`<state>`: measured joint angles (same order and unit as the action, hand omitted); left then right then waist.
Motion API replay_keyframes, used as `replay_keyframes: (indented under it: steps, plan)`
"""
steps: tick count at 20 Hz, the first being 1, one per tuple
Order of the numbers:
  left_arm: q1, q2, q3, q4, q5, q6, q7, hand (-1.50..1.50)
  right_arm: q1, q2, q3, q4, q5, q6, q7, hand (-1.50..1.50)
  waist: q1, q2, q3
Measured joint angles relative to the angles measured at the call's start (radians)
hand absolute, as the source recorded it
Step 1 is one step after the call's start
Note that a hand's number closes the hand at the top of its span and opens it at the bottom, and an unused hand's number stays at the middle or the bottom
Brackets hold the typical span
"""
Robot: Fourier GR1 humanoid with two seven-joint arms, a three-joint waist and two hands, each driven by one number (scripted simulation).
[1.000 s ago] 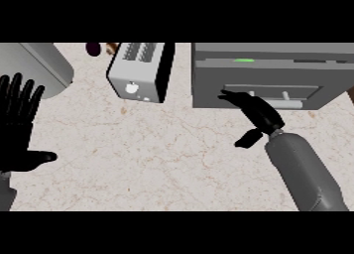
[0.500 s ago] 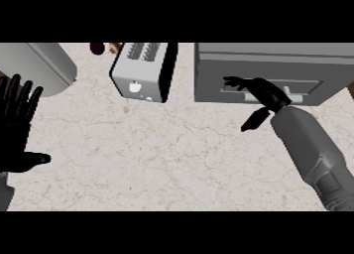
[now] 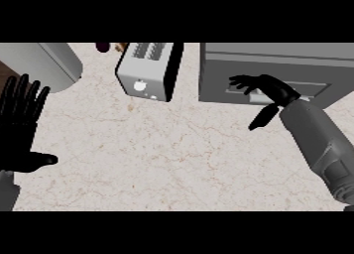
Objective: Pick up the cup, place it into the drawer and close the drawer
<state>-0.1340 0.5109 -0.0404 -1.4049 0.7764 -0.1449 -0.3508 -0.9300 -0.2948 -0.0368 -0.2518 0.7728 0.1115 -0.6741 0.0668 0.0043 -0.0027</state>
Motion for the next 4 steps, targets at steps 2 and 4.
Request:
replay_keyframes:
  steps: [2,4]
  plan:
    - [-0.010,-0.006,-0.003,-0.004,-0.005,0.010,0.004,-1.50,-0.005,-0.002,-0.011,0.021,-0.011,0.014,-0.018,-1.50,0.003,0.002,0.003]
    - [-0.011,-0.011,-0.003,0.006,-0.013,0.006,-0.005,-1.50,-0.009,-0.007,-0.017,0.037,-0.015,0.021,-0.039,-1.50,0.006,0.005,0.004]
